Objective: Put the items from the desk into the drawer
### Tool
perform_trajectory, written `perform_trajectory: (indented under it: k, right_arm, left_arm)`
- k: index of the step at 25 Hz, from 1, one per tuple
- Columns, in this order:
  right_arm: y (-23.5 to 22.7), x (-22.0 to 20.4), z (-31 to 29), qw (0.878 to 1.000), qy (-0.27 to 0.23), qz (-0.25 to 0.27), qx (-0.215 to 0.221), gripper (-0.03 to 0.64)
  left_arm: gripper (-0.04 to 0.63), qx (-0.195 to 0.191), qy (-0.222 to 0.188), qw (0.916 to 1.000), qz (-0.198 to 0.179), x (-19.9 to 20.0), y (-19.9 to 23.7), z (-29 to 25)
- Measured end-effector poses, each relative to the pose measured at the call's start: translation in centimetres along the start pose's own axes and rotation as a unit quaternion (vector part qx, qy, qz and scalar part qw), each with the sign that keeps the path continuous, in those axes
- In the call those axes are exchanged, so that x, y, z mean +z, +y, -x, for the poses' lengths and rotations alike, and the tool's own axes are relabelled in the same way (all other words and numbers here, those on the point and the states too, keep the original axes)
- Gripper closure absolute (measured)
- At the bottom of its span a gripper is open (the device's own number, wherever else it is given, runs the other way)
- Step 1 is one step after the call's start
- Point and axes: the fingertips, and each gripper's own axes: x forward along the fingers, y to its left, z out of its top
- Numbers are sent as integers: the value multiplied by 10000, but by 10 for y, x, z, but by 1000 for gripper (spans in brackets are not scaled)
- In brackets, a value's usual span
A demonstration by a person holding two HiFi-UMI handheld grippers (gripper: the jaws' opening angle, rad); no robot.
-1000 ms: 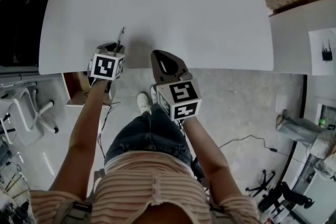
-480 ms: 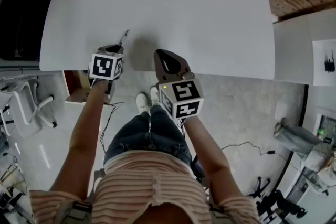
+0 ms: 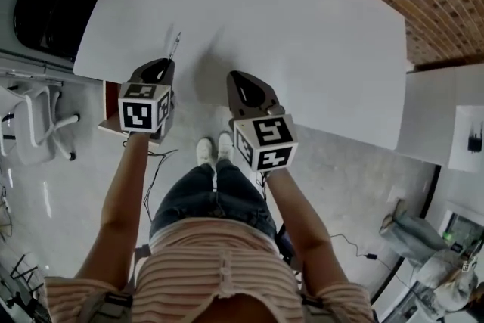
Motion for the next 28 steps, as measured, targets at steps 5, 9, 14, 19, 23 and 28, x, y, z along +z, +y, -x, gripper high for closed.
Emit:
perform_trajectory:
  k: [5, 9, 14, 19, 23, 28]
  right_arm:
    - [31, 4, -16, 9986, 11, 181, 499, 600]
    - [55, 3, -28, 9958, 75, 330, 846, 600]
    - [91, 1, -38, 9873, 119, 633, 1451, 600]
    - [123, 0, -46, 9802, 183, 764, 1819, 600]
    - [142, 2, -50, 9765, 180, 789, 1999, 600]
    - [160, 0, -61, 9757, 247, 829, 2014, 600]
  left_arm:
    - [548, 679, -578, 9957, 245, 6, 39, 48]
    - [548, 1125, -1008, 9878, 383, 10, 63, 81]
    - [548, 1534, -1148, 9796, 609, 3, 79, 110]
    - [548, 1833, -1245, 9729, 660, -4, 90, 137]
    - [548, 2046, -1303, 9670, 775, -15, 103, 156]
    - [548, 2150, -1285, 9642, 876, -34, 122, 171]
